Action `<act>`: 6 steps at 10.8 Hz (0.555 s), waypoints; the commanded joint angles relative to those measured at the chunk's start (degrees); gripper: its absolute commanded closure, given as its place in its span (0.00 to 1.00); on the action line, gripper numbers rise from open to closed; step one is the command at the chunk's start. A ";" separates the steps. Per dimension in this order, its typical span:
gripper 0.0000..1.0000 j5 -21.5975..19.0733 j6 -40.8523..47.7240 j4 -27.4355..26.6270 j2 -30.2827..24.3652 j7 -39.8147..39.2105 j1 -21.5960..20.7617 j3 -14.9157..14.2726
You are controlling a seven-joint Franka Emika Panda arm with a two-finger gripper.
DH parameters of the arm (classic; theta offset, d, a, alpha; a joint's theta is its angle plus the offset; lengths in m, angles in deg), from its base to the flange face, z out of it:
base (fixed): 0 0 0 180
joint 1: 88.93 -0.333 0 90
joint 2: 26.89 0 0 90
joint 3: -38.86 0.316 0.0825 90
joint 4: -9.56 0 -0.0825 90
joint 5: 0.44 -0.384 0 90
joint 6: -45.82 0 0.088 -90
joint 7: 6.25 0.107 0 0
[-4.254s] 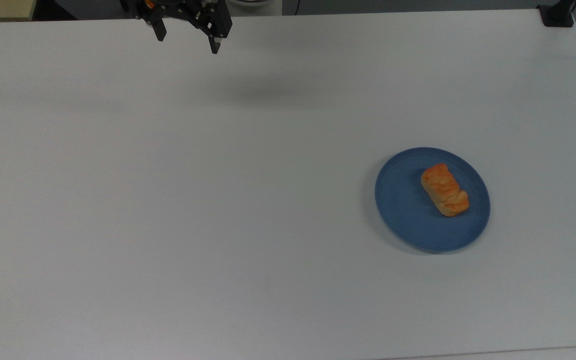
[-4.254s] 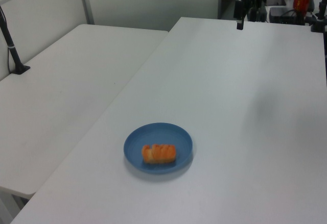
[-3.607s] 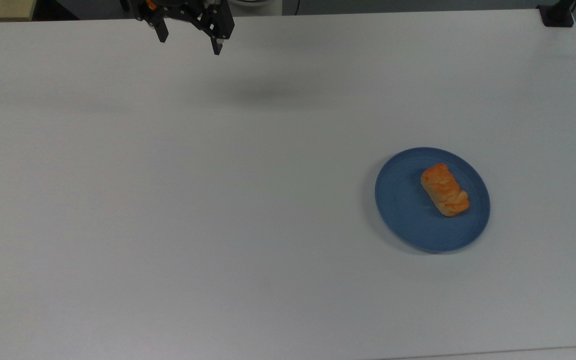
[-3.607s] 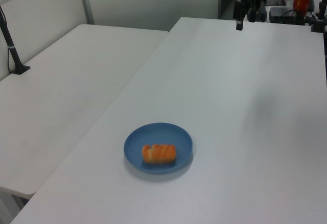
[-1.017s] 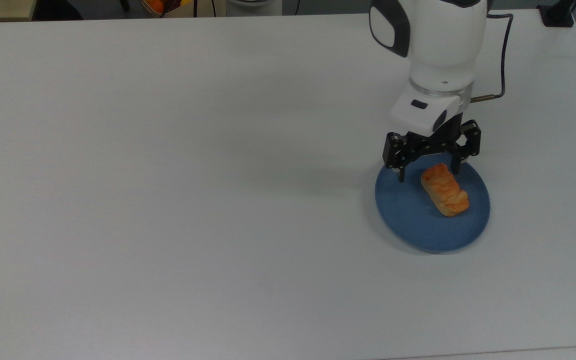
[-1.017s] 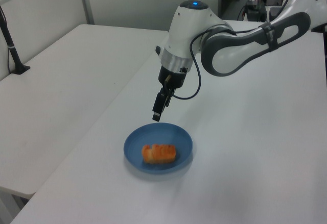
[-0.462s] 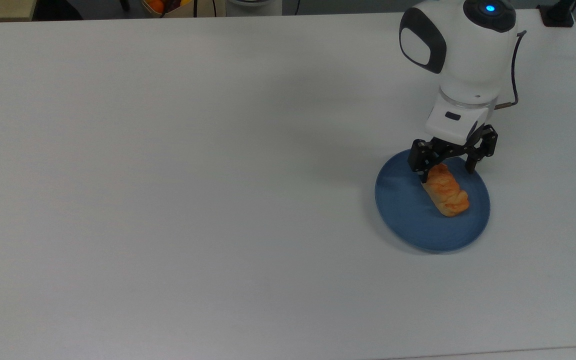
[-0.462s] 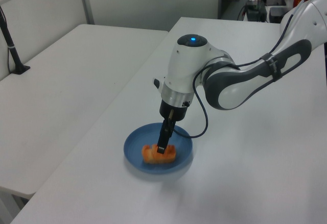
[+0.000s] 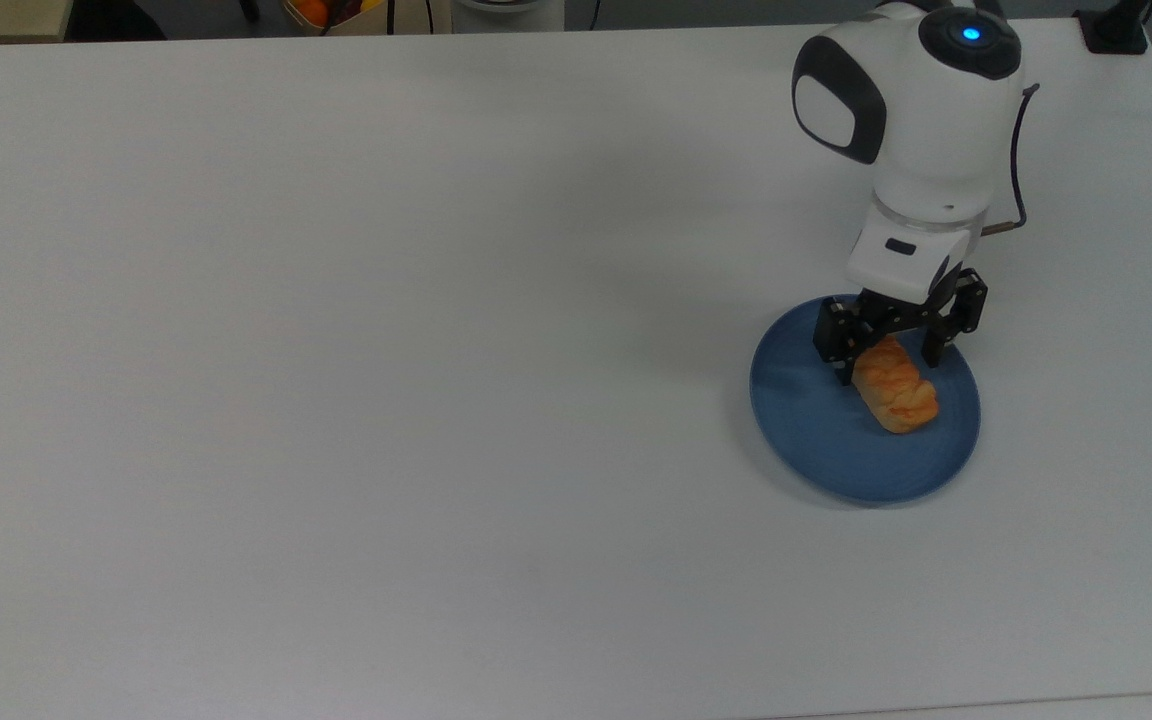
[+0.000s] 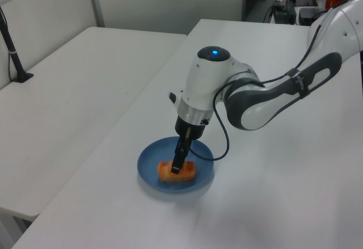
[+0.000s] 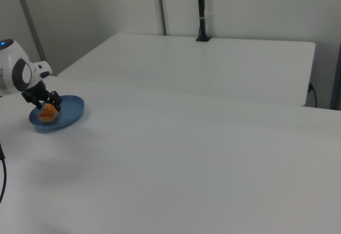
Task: Put the bread on the table
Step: 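Lower the gripper and close it on the orange bread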
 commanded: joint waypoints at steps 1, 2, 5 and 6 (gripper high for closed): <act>0.08 1.17 -1.69 1.44 1.72 1.20 -0.80 -1.36; 0.08 1.17 -1.69 1.36 1.89 1.20 -0.88 -1.36; 0.22 3.09 -2.83 1.18 2.95 1.20 -0.97 -1.27; 0.44 3.71 -3.01 1.18 2.95 1.20 -0.97 -1.09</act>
